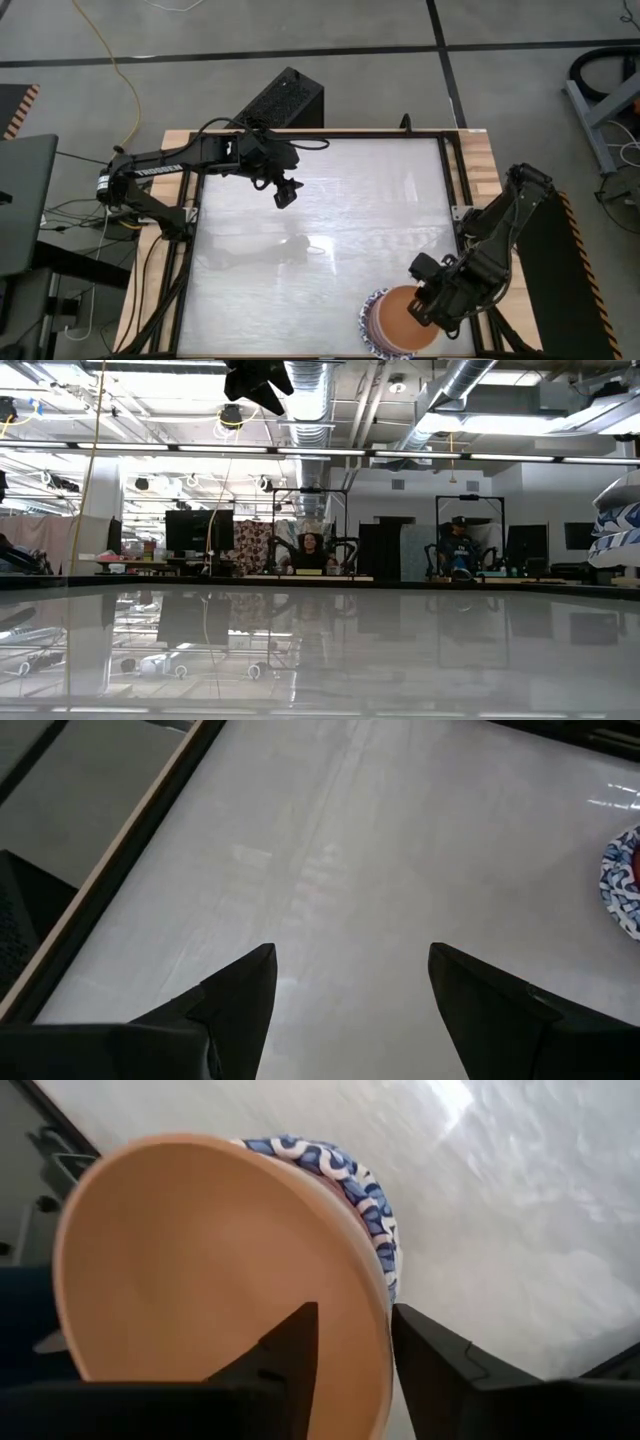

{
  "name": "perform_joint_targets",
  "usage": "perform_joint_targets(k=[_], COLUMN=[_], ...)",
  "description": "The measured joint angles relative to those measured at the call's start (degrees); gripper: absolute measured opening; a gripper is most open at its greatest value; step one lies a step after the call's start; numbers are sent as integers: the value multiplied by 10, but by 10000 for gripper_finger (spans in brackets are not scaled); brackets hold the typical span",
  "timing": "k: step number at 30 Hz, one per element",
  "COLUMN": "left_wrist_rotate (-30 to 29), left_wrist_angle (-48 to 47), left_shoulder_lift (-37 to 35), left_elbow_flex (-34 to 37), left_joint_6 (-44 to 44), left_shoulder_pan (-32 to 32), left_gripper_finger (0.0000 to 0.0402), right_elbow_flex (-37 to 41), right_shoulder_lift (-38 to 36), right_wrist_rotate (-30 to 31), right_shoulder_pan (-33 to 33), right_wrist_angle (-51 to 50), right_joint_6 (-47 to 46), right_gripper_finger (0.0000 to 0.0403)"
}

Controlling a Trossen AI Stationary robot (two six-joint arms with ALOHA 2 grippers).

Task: Nest bowls inside each other
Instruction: Stack the light orange bowl on top of the other white bowl, then return to Home Position

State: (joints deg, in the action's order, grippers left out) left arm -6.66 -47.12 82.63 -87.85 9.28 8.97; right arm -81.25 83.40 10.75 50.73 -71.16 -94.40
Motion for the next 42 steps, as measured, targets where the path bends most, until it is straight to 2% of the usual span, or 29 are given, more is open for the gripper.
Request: perform_joint_targets(k=[6,9,13,17,42], left_wrist_rotate=[0,0,0,0,0], left_wrist_angle=[0,0,0,0,1], left_shoulder_lift=[0,0,0,0,0], left_elbow_flex=[0,0,0,0,0], left_joint_6=[0,-1,-1,-1,-10], left_shoulder_pan=[0,0,0,0,0], left_gripper_finger=[249,249,249,249,249], right_elbow_flex=[0,0,0,0,0], right_shoulder_lift=[-22,-38,-55,-54,-16], right_wrist_rotate=[47,77,78,34,11], right_shoulder_pan=[18,28,32,23,9], right_wrist_angle=[-1,-2,-23,-52,-30], right_joint_6=[-3,-15,-35,-42,-31], right_gripper_finger=[159,144,88,15,7])
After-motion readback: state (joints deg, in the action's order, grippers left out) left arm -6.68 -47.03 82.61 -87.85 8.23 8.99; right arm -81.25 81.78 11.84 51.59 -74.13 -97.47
